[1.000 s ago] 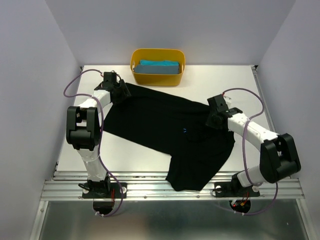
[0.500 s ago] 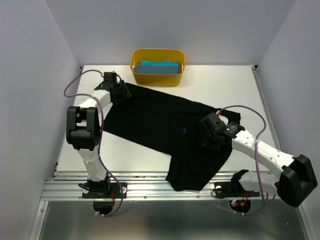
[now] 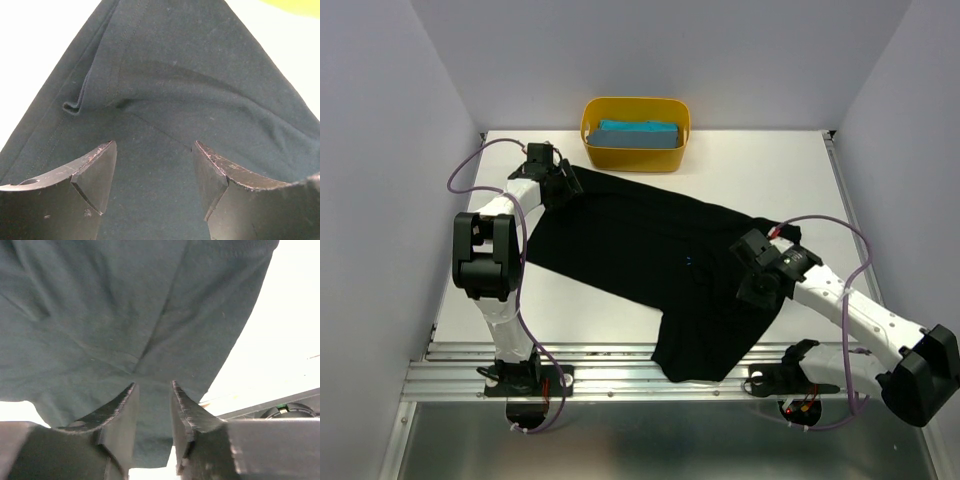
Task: Roll the t-shirts
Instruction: Fold the T-shirt at the center of the board.
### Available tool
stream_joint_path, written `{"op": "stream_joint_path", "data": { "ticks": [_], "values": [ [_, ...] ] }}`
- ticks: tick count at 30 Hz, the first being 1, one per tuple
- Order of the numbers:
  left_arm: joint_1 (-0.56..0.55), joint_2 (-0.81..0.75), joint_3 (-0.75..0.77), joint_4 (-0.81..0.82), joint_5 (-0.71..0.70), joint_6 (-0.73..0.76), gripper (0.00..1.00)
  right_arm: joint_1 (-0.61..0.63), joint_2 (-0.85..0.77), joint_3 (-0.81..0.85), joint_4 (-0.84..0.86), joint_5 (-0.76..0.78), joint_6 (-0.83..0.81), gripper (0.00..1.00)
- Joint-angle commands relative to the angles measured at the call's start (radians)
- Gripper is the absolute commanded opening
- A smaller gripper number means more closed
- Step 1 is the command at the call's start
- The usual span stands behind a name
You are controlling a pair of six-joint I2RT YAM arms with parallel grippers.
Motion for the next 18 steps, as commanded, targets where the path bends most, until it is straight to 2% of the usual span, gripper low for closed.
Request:
{"op": "stream_joint_path", "data": {
  "ticks": [1, 2, 3, 6, 9, 18],
  "values": [
    [-0.001, -0.027, 0.043, -0.007, 0.003, 0.013, 0.73, 0.009, 0.032, 0.087, 0.057, 0.048, -0.032, 0.4],
    [-0.001, -0.03, 0.041, -0.007, 0.001, 0.013, 0.73, 0.023, 0.052, 0.099, 0.083, 0.046, -0.046, 0.42],
    [-0.001, -0.032, 0.037, -0.007, 0.0, 0.012, 0.73, 0.034, 0.095, 0.113, 0.111, 0.045, -0.075, 0.52],
    [-0.001, -0.037, 0.031, -0.007, -0.005, 0.013, 0.73, 0.067, 0.205, 0.164, 0.239, 0.063, -0.146, 0.59],
    [-0.001, -0.041, 0.032, -0.02, -0.012, 0.016, 0.73, 0.092, 0.345, 0.242, 0.316, 0.072, -0.206, 0.58],
    [-0.001, -0.049, 0.018, -0.026, -0.025, 0.021, 0.73, 0.107, 0.517, 0.262, 0.436, 0.043, -0.281, 0.48]
  ]
}}
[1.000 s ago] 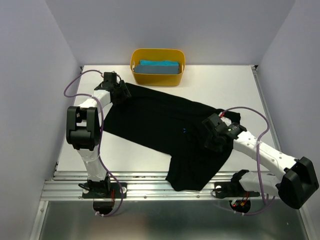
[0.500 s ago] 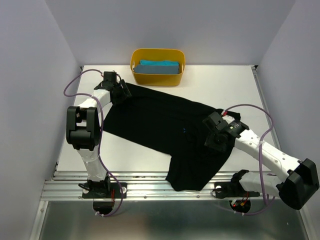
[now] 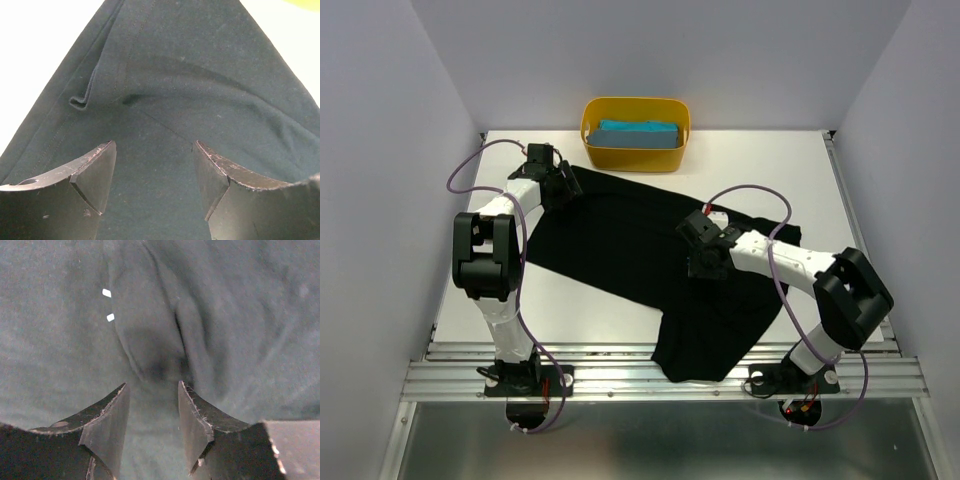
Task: Roll the t-shirts
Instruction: Fold the T-shirt at the center of the board.
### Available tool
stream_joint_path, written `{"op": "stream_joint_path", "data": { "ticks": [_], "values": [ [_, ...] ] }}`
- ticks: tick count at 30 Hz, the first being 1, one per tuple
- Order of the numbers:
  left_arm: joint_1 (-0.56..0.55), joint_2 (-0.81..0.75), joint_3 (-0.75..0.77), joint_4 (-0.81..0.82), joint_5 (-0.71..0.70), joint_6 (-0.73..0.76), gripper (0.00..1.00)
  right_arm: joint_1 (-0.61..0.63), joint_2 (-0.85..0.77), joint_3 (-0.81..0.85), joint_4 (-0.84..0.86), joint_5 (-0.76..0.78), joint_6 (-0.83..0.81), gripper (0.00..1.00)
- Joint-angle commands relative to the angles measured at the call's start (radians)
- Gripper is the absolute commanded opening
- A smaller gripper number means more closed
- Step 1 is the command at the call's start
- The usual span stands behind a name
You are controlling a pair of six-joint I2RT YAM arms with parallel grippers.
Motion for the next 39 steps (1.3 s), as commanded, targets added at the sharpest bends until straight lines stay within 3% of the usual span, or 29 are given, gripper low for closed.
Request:
{"op": "stream_joint_path", "data": {
  "ticks": [1, 9, 11, 12, 15, 17, 30, 32, 34, 36, 39],
  "values": [
    [0.001, -0.049, 0.015, -0.001, -0.009, 0.012, 0.73, 0.004, 0.033, 0.034, 0.1, 0.007, -0.048, 0.48],
    [0.001, -0.053, 0.005, 0.002, -0.014, 0.013, 0.73, 0.004, 0.098, -0.004, 0.183, 0.01, -0.028, 0.4],
    [-0.001, -0.055, 0.005, 0.001, -0.012, 0.015, 0.73, 0.004, 0.11, -0.004, 0.186, 0.009, -0.022, 0.27],
    [-0.001, -0.053, 0.005, 0.001, -0.012, 0.015, 0.73, 0.004, 0.106, -0.005, 0.184, 0.01, -0.013, 0.15],
    [0.001, -0.053, 0.004, 0.001, -0.014, 0.017, 0.73, 0.004, 0.081, -0.007, 0.184, 0.003, -0.013, 0.03],
    [-0.001, -0.05, 0.004, 0.002, -0.011, 0.015, 0.73, 0.013, 0.06, -0.004, 0.178, -0.009, -0.025, 0.01],
    [-0.001, -0.043, 0.008, 0.005, -0.009, 0.01, 0.73, 0.042, -0.071, -0.005, 0.143, -0.091, -0.066, 0.01],
    [0.001, -0.041, 0.007, 0.007, -0.009, 0.009, 0.73, 0.042, -0.068, -0.016, 0.126, -0.051, -0.057, 0.1],
    [0.001, -0.043, 0.007, 0.007, -0.008, 0.009, 0.73, 0.042, -0.049, -0.021, 0.112, 0.011, -0.051, 0.31],
    [-0.001, -0.043, 0.005, 0.007, -0.008, 0.009, 0.73, 0.042, 0.0, -0.018, 0.088, 0.05, -0.042, 0.38],
    [-0.001, -0.044, 0.007, 0.004, -0.011, 0.009, 0.73, 0.042, 0.076, -0.004, 0.055, 0.061, -0.023, 0.42]
  ]
}}
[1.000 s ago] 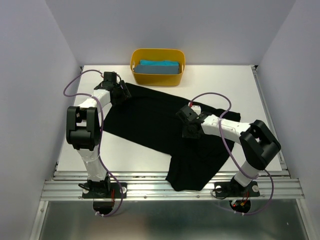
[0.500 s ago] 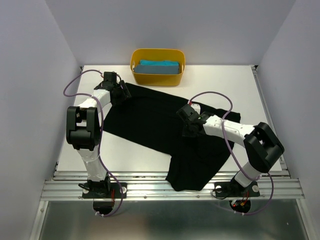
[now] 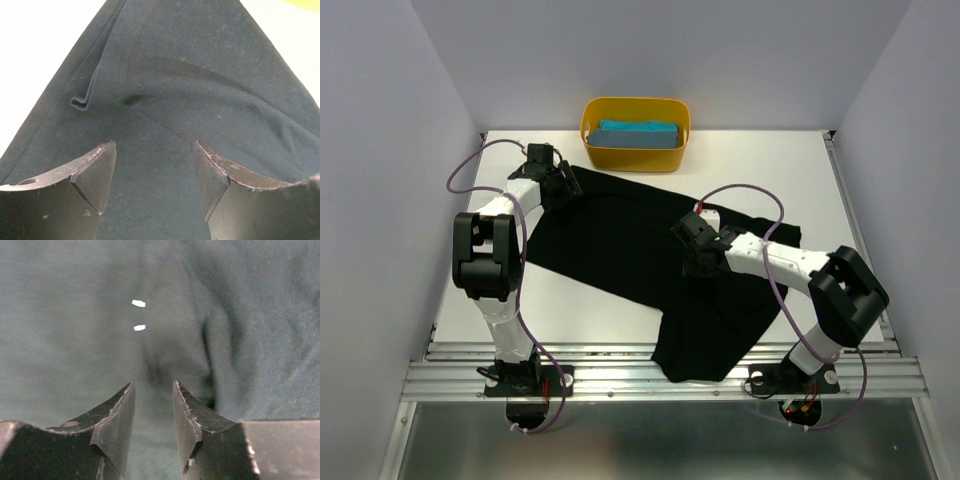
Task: Roll the t-shirts
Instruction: Fold the T-shirt at the center of the board.
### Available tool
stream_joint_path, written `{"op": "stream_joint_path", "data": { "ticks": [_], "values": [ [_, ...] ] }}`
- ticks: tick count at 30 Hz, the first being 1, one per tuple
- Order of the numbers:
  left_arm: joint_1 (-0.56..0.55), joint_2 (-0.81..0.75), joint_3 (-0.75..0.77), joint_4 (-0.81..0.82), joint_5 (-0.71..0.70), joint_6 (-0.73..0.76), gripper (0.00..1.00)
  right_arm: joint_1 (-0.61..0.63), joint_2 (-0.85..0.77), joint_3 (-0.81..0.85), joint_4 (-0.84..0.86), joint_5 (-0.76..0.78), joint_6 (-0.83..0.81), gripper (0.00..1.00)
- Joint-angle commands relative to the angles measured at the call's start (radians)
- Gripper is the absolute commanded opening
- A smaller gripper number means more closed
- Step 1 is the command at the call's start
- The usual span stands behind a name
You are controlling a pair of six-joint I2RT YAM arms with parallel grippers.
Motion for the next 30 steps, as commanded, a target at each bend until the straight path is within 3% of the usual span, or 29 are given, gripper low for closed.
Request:
{"op": "stream_joint_path", "data": {
  "ticks": [1, 6, 9, 10, 12, 15, 18, 19, 20, 22, 30],
  "values": [
    [0.001, -0.044, 0.007, 0.002, -0.006, 0.009, 0.73, 0.008, 0.084, 0.001, -0.061, 0.073, 0.028, 0.42],
    [0.001, -0.041, 0.012, 0.002, -0.004, 0.007, 0.73, 0.008, 0.102, -0.021, -0.039, 0.077, 0.032, 0.4],
    [-0.001, -0.035, 0.016, 0.004, 0.004, 0.007, 0.73, 0.008, 0.113, -0.024, -0.034, 0.088, 0.034, 0.31],
    [-0.001, -0.034, 0.018, 0.004, 0.002, 0.007, 0.73, 0.008, 0.113, -0.022, -0.034, 0.087, 0.031, 0.22],
    [-0.001, -0.035, 0.018, 0.004, 0.0, 0.01, 0.73, 0.008, 0.107, -0.021, -0.037, 0.084, 0.029, 0.14],
    [0.001, -0.035, 0.012, 0.007, 0.002, 0.01, 0.73, 0.008, 0.076, -0.022, -0.035, 0.067, 0.025, 0.12],
    [0.001, -0.03, 0.01, 0.01, 0.007, 0.009, 0.73, 0.008, 0.062, -0.019, -0.039, 0.062, 0.017, 0.16],
    [-0.001, -0.029, 0.009, 0.01, 0.007, 0.009, 0.73, 0.008, 0.064, -0.019, -0.039, 0.061, 0.014, 0.2],
    [0.001, -0.032, 0.007, 0.012, 0.007, 0.007, 0.73, 0.008, 0.065, -0.018, -0.042, 0.061, 0.011, 0.32],
    [-0.001, -0.034, 0.004, 0.013, 0.005, 0.007, 0.73, 0.008, 0.073, -0.015, -0.04, 0.059, 0.011, 0.39],
    [-0.001, -0.029, 0.007, 0.01, 0.004, 0.01, 0.73, 0.008, 0.067, -0.004, -0.043, 0.071, 0.011, 0.39]
  ]
}}
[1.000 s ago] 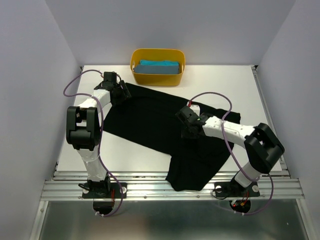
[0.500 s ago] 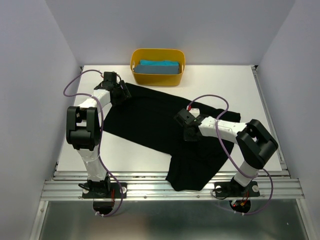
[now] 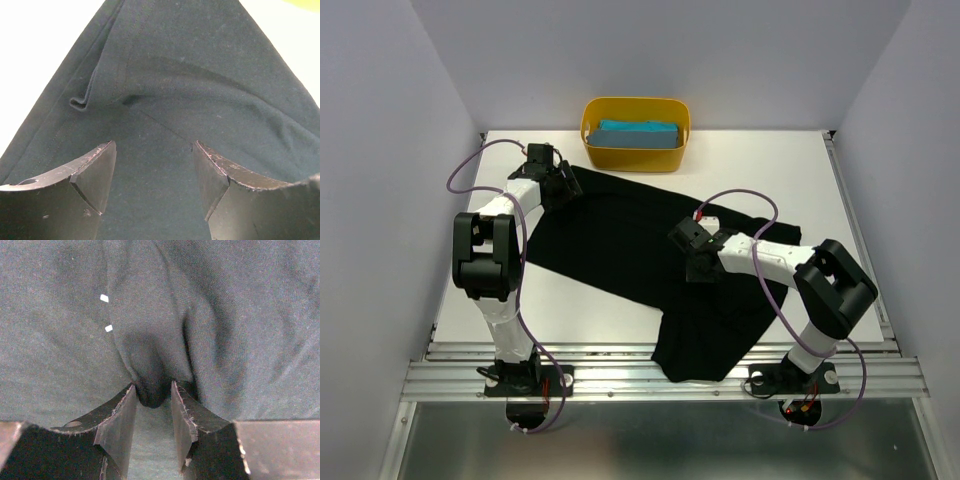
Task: Roll the t-shirts
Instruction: Fold the T-shirt at the center of the board.
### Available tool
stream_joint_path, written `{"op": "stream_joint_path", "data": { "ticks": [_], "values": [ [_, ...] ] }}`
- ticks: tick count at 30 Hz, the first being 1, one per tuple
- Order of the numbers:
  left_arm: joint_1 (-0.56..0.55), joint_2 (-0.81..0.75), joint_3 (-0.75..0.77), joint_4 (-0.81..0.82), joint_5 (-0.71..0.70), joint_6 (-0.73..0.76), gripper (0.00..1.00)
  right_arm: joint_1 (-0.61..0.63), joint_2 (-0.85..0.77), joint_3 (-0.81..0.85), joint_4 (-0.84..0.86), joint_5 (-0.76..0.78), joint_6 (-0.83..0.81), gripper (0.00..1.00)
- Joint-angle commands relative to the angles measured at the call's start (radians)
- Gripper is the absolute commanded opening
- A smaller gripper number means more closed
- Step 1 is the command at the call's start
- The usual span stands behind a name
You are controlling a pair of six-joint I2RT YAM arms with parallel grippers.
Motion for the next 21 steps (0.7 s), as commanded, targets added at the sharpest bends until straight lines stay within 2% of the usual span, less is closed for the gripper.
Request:
{"op": "stream_joint_path", "data": {
  "ticks": [1, 4, 14, 21],
  "values": [
    [-0.001, -0.027, 0.008, 0.01, 0.0, 0.013, 0.73, 0.008, -0.028, 0.01, -0.013, 0.016, -0.015, 0.39],
    [-0.001, -0.029, 0.007, 0.01, 0.002, 0.015, 0.73, 0.008, -0.028, 0.015, -0.019, 0.023, -0.015, 0.36],
    [-0.001, -0.026, 0.005, 0.014, 0.008, 0.018, 0.72, 0.008, -0.046, 0.03, -0.019, 0.023, -0.019, 0.38],
    [-0.004, -0.02, 0.002, 0.013, -0.001, 0.021, 0.72, 0.018, -0.027, 0.055, -0.021, 0.04, -0.015, 0.32]
  ]
}}
